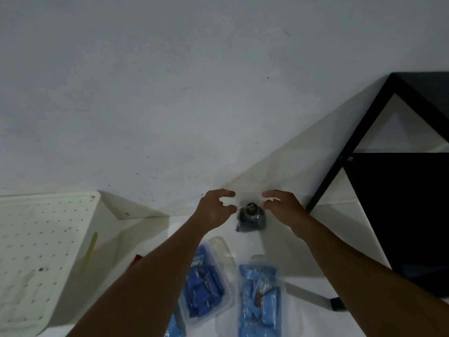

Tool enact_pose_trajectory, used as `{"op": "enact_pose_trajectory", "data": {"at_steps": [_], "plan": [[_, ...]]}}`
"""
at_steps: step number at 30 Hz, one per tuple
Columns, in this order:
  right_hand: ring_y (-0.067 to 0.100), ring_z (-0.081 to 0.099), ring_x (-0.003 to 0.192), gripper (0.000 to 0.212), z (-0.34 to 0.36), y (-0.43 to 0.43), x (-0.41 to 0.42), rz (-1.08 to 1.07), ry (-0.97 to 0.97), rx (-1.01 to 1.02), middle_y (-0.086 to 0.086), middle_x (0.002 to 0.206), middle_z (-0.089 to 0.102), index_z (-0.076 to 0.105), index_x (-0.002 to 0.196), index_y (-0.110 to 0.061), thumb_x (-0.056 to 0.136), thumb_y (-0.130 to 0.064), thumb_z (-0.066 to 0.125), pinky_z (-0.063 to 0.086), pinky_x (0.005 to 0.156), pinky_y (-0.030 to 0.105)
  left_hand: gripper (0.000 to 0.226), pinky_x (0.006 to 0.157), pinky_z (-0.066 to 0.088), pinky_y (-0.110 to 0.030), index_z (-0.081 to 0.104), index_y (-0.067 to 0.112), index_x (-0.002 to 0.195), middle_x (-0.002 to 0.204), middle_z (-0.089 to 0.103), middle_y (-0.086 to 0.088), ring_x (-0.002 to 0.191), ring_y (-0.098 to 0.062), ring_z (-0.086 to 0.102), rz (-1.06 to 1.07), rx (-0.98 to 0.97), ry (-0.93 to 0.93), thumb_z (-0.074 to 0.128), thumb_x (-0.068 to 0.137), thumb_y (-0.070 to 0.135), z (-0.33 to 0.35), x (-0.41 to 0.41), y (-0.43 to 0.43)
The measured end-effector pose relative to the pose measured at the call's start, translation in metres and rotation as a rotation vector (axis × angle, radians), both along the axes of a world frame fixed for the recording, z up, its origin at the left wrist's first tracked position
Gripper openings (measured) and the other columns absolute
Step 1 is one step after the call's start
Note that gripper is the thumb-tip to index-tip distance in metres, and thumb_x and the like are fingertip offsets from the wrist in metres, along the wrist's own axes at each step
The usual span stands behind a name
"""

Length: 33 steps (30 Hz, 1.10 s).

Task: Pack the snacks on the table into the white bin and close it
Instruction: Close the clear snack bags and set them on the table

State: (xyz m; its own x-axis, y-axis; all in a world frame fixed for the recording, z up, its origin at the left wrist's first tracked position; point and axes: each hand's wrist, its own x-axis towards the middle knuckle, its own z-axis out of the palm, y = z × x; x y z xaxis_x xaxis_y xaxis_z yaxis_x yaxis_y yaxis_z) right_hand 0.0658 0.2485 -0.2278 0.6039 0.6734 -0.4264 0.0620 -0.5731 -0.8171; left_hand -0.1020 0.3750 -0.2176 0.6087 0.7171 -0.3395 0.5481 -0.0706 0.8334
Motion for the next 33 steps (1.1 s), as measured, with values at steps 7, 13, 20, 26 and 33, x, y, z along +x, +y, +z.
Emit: {"op": "enact_pose_trajectory", "data": {"at_steps": [7, 13, 20, 26, 33], "plan": [[0.022, 0.061, 0.109, 0.029, 0.030, -0.013, -0.025, 0.005, -0.060, -0.035, 0.002, 0.116, 0.065, 0.070, 0.115, -0.019, 0.087, -0.018, 0.064, 0.051, 0.095, 0.034, 0.034, 0.075, 0.051, -0.025, 0.071, 0.028, 0.114, 0.123, 0.067, -0.005, 0.092, -0.021, 0.067, 0.008, -0.001, 0.006, 0.080, 0.081, 0.023, 0.031, -0.038, -0.010], [0.021, 0.066, 0.084, 0.005, 0.078, -0.027, -0.107, 0.107, 0.044, -0.005, 0.011, 0.094, 0.070, 0.069, 0.092, -0.016, 0.090, -0.017, 0.064, 0.052, 0.068, 0.030, 0.041, 0.070, 0.051, -0.021, 0.068, 0.014, 0.121, 0.123, 0.065, -0.009, 0.098, -0.022, 0.066, -0.030, -0.096, 0.014, 0.079, 0.083, 0.020, 0.068, -0.112, -0.036], [0.019, 0.063, 0.071, 0.013, 0.057, -0.043, -0.237, 0.286, 0.006, -0.120, 0.007, 0.083, 0.068, 0.069, 0.081, -0.018, 0.090, -0.016, 0.059, 0.052, 0.063, 0.031, 0.029, 0.062, 0.047, -0.024, 0.071, 0.012, 0.112, 0.100, 0.071, -0.013, 0.077, -0.019, 0.060, 0.011, -0.155, 0.150, 0.077, 0.083, 0.016, 0.050, -0.242, -0.063], [0.023, 0.059, 0.071, 0.009, -0.008, -0.078, -0.340, 0.421, 0.047, -0.414, 0.007, 0.074, 0.059, 0.062, 0.083, -0.009, 0.088, -0.018, 0.062, 0.048, 0.057, 0.027, 0.034, 0.081, 0.057, -0.035, 0.070, 0.017, 0.108, 0.109, 0.070, -0.010, 0.090, -0.022, 0.064, -0.002, -0.172, 0.282, 0.075, 0.075, 0.020, 0.004, -0.333, -0.084], [0.021, 0.054, 0.081, 0.015, -0.062, -0.101, -0.401, 0.484, -0.071, -0.440, 0.006, 0.084, 0.056, 0.061, 0.089, -0.007, 0.083, -0.021, 0.061, 0.040, 0.064, 0.025, 0.056, 0.096, 0.050, -0.030, 0.068, 0.012, 0.117, 0.118, 0.067, -0.006, 0.107, -0.019, 0.064, -0.030, -0.113, 0.285, 0.078, 0.066, 0.032, -0.035, -0.381, -0.107]]}}
